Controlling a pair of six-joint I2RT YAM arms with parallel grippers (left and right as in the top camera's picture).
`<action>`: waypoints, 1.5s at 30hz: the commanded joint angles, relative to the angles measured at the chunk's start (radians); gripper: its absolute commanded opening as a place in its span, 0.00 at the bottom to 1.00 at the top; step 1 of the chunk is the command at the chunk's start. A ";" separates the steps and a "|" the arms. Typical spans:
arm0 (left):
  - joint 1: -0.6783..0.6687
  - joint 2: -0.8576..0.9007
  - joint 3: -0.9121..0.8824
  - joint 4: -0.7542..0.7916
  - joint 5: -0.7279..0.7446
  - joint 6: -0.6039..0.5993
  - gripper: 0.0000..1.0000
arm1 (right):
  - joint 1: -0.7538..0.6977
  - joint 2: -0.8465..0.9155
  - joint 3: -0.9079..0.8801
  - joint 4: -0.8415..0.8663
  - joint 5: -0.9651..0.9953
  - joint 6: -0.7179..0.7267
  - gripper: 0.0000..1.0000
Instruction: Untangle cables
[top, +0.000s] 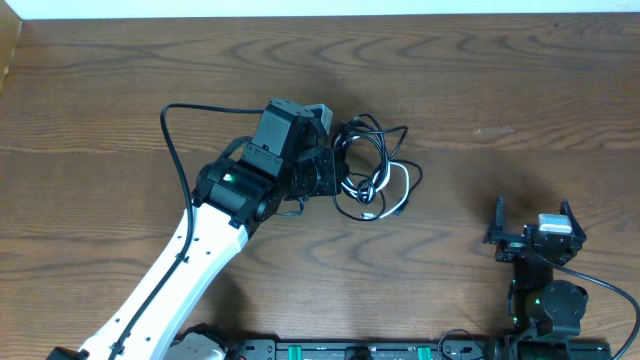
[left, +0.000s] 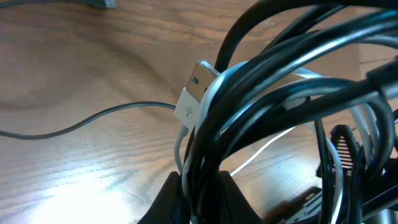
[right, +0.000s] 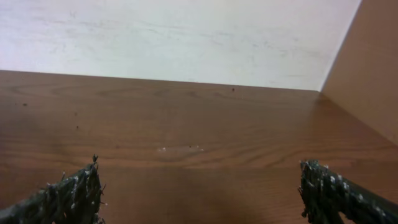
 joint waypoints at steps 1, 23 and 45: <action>-0.003 -0.012 0.009 0.005 0.039 -0.056 0.08 | -0.004 -0.003 -0.002 -0.004 -0.009 0.011 0.99; -0.003 -0.013 0.009 -0.045 0.006 0.188 0.08 | -0.004 -0.003 -0.002 -0.004 -0.009 0.011 0.99; -0.003 -0.013 0.009 -0.047 -0.019 0.021 0.08 | -0.003 -0.002 -0.002 0.019 -0.748 0.860 0.99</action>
